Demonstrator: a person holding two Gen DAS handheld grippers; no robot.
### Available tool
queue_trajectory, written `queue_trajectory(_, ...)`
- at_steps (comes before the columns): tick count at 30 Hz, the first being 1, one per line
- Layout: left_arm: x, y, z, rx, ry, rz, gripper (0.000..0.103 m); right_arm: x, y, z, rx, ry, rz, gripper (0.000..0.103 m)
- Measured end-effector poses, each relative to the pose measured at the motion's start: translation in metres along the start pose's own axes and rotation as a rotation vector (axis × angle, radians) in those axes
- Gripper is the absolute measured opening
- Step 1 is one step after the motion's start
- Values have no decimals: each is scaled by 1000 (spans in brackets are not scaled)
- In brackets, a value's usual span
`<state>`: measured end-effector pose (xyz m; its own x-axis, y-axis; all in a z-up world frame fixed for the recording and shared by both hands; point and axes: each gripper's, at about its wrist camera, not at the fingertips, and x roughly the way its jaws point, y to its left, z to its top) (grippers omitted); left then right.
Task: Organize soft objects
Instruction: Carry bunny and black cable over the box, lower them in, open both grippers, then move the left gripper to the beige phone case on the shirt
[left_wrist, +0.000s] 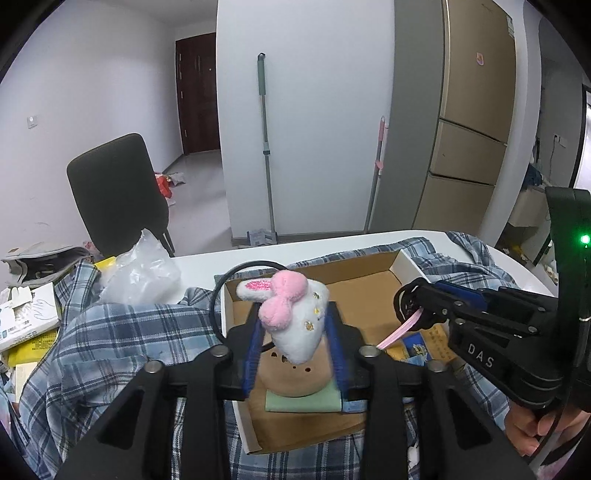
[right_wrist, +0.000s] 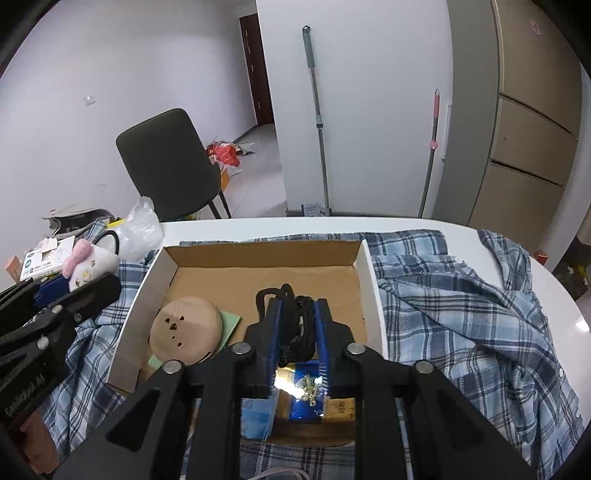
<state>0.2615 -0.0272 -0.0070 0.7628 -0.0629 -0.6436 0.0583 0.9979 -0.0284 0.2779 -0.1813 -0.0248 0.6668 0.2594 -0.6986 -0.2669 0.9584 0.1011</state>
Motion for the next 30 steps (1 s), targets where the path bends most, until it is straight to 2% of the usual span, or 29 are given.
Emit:
queue_trajectory(1,-1,-1,1,4,-2,8,59,0,1,0,0,6,5,50)
queue_trajectory(2,-2,-1,1,7,-11,22,67,1,1,0,2,12,11,58)
queue_trajectory(3,-3,-2,1,9,-22,34,66,1,0,-1,6,17,20,61)
queue_trajectory(7,-4,-1,1,6,-21,27,66,-3,1,0,0,-12,16,61)
queue_trajectory(17,-17,4,6,-15,-49,26,66,-7,-3,3,17,-20,17,61)
queue_trajectory(26,-64,-2,19,6,-129,18,66,-33,-2,16,22,-65,1,62)
queue_trajectory(30,-90,-4,17,13,-152,-18,66,-53,3,18,-7,-87,-10,66)
